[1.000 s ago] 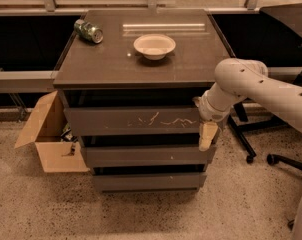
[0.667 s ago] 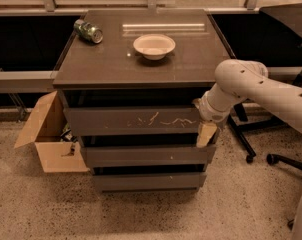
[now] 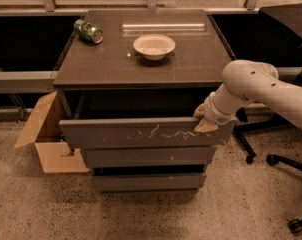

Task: Open top drawer

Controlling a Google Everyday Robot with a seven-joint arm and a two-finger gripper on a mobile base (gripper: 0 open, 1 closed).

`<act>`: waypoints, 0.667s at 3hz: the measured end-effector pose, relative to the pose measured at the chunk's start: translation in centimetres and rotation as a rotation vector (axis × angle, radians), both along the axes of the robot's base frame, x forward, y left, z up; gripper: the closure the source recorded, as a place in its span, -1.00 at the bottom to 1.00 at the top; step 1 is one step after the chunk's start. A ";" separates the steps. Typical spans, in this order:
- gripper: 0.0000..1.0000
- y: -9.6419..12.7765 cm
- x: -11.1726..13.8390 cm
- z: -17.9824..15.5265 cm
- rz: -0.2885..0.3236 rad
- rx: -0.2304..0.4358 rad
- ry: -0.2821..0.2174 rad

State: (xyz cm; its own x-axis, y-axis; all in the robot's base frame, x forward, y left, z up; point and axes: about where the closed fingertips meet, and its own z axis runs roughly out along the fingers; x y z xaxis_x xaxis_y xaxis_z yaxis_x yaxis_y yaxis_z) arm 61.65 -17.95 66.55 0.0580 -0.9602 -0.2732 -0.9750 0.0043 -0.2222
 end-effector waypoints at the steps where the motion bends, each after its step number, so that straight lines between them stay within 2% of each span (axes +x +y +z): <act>1: 0.93 0.0 0.0 1.0 0.000 0.000 0.000; 2: 1.00 0.0 0.0 1.4 0.000 0.000 0.000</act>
Offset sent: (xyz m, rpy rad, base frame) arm -0.1208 0.0553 0.0581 0.1901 0.0136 0.2164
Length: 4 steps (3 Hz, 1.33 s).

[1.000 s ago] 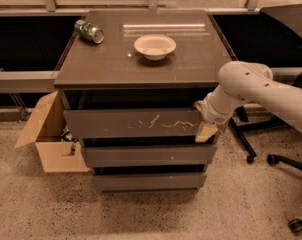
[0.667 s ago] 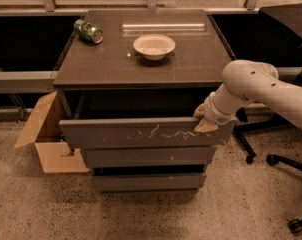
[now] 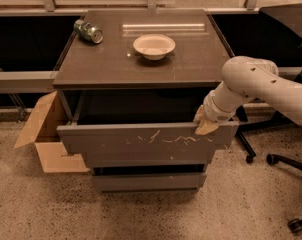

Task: Open top drawer

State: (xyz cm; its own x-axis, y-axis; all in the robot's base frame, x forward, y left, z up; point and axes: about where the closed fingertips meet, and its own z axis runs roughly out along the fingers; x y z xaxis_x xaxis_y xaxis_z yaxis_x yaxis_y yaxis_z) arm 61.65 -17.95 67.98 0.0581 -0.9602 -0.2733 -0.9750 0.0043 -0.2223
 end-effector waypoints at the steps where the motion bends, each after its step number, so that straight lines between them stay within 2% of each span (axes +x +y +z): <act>1: 0.67 0.0 0.0 0.0 0.000 0.000 0.000; 4: -0.91 0.0 0.0 0.0 0.000 0.000 0.000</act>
Offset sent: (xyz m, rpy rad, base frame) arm 0.0000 0.0000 0.0000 0.0000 0.0000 0.0000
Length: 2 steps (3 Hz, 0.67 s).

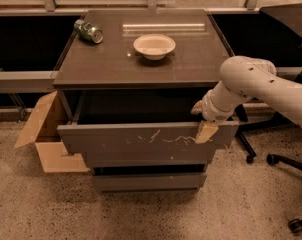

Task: Open top drawer

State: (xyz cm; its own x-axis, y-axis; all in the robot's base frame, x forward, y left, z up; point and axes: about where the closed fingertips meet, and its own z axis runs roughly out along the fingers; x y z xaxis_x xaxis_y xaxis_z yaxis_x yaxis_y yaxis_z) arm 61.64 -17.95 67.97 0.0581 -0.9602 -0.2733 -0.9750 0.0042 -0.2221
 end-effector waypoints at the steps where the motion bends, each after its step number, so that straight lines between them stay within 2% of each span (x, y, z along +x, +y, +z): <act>1: -1.00 0.0 0.0 0.0 0.000 0.000 0.000; 2: -1.00 0.5 -2.0 -0.5 0.034 0.018 0.031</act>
Offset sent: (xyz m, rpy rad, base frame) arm -0.0491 0.0112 -0.0070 0.0431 0.0681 0.0793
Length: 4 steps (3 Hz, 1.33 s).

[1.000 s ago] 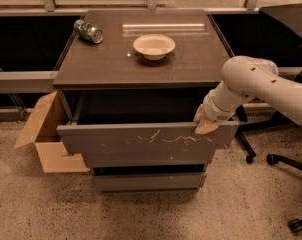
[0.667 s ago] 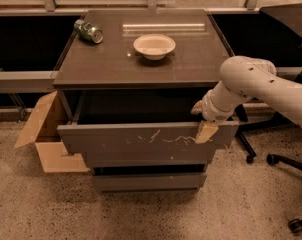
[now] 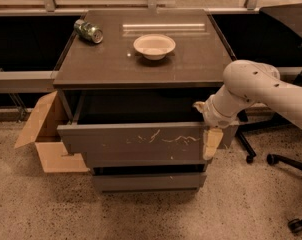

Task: Open top drawer

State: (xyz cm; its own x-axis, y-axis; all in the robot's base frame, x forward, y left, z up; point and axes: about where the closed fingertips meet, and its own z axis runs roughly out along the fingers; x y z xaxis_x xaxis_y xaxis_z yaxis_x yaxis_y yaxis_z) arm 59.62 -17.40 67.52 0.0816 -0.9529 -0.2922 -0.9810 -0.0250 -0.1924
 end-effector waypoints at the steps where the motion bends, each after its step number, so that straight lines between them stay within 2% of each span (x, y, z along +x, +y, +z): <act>1: -1.00 0.7 -3.0 -0.7 0.054 0.017 0.051; 2: -0.64 1.3 -5.4 -1.4 0.095 0.019 0.096; 3: -0.15 1.6 -6.9 -0.9 0.122 0.023 0.103; 4: 0.32 1.8 -7.9 0.7 0.141 0.029 0.071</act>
Offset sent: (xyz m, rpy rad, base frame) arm -0.0848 0.0181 -0.0189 0.0215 0.1495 0.1443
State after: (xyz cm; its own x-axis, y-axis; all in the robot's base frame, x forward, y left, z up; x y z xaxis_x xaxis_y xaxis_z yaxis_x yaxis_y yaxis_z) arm 51.71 -15.65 68.23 0.1922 -0.9244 -0.3295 -0.9793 -0.1590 -0.1251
